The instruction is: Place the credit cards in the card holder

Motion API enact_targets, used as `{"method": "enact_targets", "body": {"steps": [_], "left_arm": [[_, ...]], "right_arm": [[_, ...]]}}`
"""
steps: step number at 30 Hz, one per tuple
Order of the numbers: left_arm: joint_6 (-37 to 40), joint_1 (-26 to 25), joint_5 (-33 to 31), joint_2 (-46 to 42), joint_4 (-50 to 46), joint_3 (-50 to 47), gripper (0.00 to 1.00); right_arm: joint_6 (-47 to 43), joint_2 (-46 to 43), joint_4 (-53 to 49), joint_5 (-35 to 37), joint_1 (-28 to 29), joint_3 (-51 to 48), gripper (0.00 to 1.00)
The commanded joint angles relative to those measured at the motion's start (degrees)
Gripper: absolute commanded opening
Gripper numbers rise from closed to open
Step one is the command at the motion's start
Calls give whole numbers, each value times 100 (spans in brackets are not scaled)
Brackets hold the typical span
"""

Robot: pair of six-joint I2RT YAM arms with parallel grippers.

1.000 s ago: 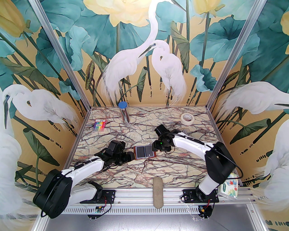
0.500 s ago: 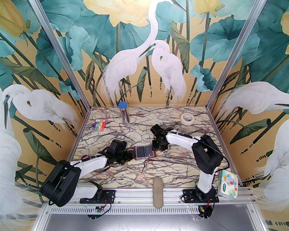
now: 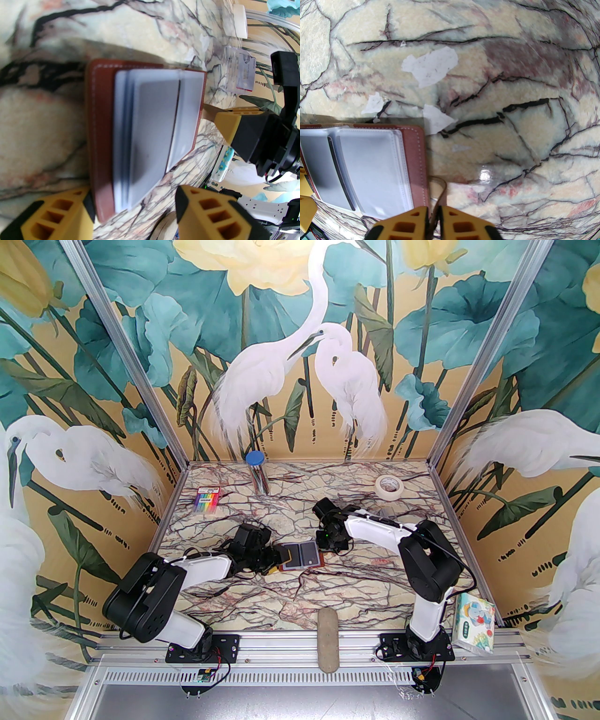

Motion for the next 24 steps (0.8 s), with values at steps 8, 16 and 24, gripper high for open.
{"method": "enact_targets", "body": {"steps": [8, 16, 24], "left_arm": [[238, -235, -230, 524, 910, 132, 58], [611, -511, -805, -30, -204, 592, 57], [726, -776, -988, -178, -591, 980, 58]], "right_arm": [[20, 68, 116, 39, 13, 39, 9], [20, 39, 148, 35, 13, -29, 9], [24, 14, 175, 27, 13, -67, 8]]}}
